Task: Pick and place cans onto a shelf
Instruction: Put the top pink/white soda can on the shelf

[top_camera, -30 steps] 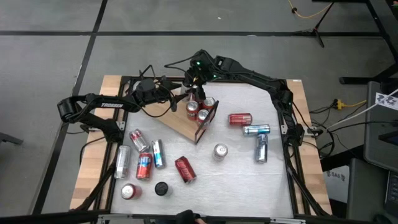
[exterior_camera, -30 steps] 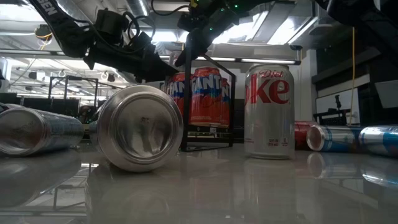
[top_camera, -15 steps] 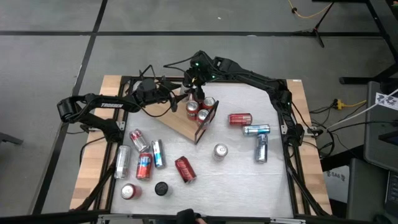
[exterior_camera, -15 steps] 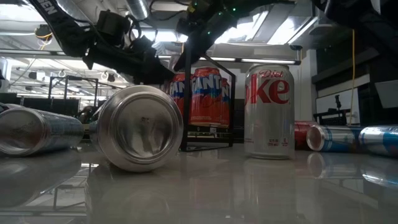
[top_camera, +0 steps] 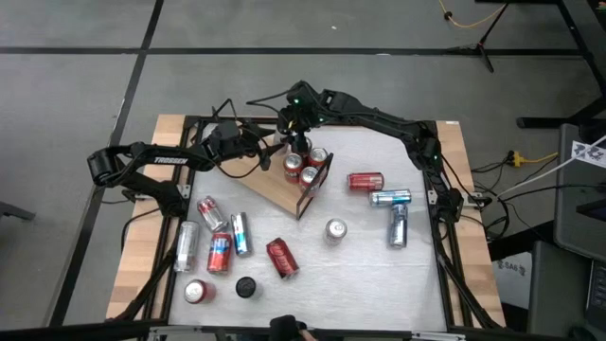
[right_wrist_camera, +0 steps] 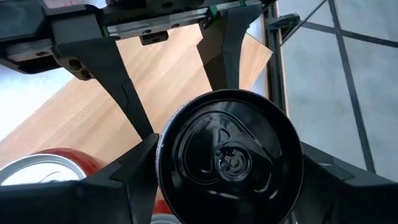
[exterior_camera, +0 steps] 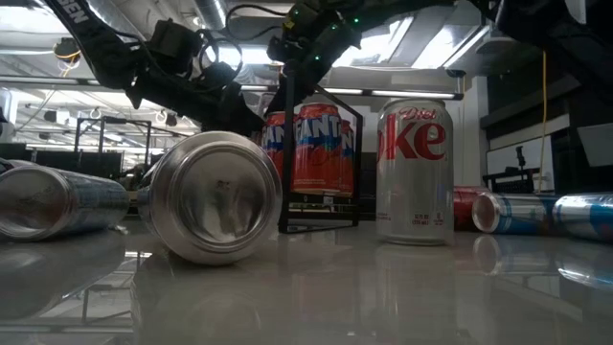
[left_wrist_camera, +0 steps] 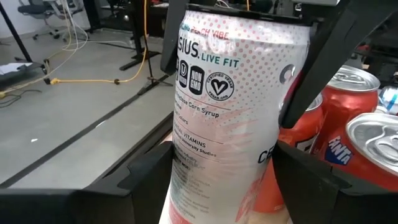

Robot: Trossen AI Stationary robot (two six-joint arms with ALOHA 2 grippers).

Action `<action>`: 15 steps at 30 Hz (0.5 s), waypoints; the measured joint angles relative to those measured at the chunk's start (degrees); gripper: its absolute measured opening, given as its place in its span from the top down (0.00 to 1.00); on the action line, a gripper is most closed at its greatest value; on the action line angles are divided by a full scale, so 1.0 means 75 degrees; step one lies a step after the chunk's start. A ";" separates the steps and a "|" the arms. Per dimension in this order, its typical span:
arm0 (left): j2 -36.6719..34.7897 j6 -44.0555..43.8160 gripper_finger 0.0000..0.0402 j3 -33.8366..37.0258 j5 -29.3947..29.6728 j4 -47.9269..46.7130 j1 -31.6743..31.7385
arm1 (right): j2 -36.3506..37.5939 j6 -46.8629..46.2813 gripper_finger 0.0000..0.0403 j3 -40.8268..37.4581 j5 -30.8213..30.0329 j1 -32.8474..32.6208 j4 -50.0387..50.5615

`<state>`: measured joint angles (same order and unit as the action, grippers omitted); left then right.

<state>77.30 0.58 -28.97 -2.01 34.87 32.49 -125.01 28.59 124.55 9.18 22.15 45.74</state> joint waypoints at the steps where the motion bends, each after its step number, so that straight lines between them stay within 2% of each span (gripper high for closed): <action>1: 0.0000 0.0000 0.37 0.0000 0.0016 -0.0002 0.0000 | 0.0000 0.0005 0.34 0.0000 -0.0056 0.0000 0.0030; 15: -0.0027 -0.0023 0.37 0.0000 0.0197 0.0010 0.0000 | 0.0000 -0.0017 0.34 0.0000 -0.0097 0.0000 0.0103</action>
<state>77.10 0.40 -28.97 -0.53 34.94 32.49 -125.01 28.46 124.55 8.45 22.15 46.52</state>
